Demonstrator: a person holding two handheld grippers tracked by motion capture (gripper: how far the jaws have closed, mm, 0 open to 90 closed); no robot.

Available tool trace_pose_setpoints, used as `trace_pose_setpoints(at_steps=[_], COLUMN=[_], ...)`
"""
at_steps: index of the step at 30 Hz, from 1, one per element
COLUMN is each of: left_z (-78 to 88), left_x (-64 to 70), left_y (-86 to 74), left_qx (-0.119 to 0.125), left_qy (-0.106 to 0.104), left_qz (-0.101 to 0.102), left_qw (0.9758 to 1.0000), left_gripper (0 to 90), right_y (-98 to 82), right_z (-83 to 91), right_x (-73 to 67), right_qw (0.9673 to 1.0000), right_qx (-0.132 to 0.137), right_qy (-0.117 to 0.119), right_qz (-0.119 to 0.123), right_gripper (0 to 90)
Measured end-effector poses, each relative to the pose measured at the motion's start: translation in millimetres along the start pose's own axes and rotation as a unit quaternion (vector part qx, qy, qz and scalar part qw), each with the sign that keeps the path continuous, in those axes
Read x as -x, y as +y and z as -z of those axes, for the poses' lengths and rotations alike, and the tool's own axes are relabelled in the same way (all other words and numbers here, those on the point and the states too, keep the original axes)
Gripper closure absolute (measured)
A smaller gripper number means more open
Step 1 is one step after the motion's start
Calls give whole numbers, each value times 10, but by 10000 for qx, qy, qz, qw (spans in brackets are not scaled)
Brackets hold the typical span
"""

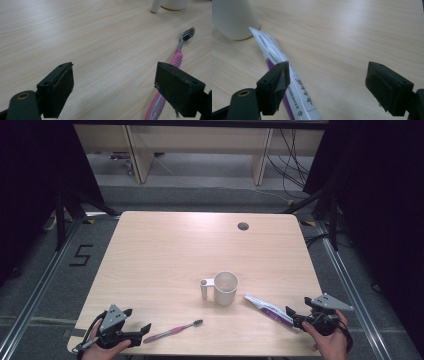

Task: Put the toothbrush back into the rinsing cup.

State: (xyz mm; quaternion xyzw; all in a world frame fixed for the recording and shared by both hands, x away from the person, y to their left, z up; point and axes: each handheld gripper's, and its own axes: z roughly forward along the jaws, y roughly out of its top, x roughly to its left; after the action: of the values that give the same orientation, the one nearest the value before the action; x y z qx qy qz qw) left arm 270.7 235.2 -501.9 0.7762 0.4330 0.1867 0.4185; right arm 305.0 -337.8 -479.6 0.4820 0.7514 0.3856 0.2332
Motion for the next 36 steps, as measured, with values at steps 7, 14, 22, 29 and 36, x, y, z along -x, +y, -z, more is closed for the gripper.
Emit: trace_pose_setpoints(at_steps=[7, 14, 22, 29, 36], left_z=[-3, 1, 10, 0, -27], left_x=[11, 34, 122, 246, 331], left_y=[2, 17, 81, 161, 234], left_qx=[33, 28, -12, -143, -335], left_qy=[-11, -76, -247, -489, -604], left_qz=[55, 10, -170, -464, -833], left_qw=[10000, 10000, 9996, 9976, 9941], left_gripper=[150, 150, 160, 250, 342], right_y=[5, 1, -5, -6, -3], right_z=[7, 3, 10, -3, 14], right_x=[1, 4, 43, 35, 49], right_qw=[10000, 10000, 10000, 10000, 10000], right_qx=[-22, -8, 6, 8, 36], right_qy=[11, 4, -23, -10, -32], right_qz=[-34, 11, -42, -37, -52], right_gripper=[212, 219, 222, 224, 226])
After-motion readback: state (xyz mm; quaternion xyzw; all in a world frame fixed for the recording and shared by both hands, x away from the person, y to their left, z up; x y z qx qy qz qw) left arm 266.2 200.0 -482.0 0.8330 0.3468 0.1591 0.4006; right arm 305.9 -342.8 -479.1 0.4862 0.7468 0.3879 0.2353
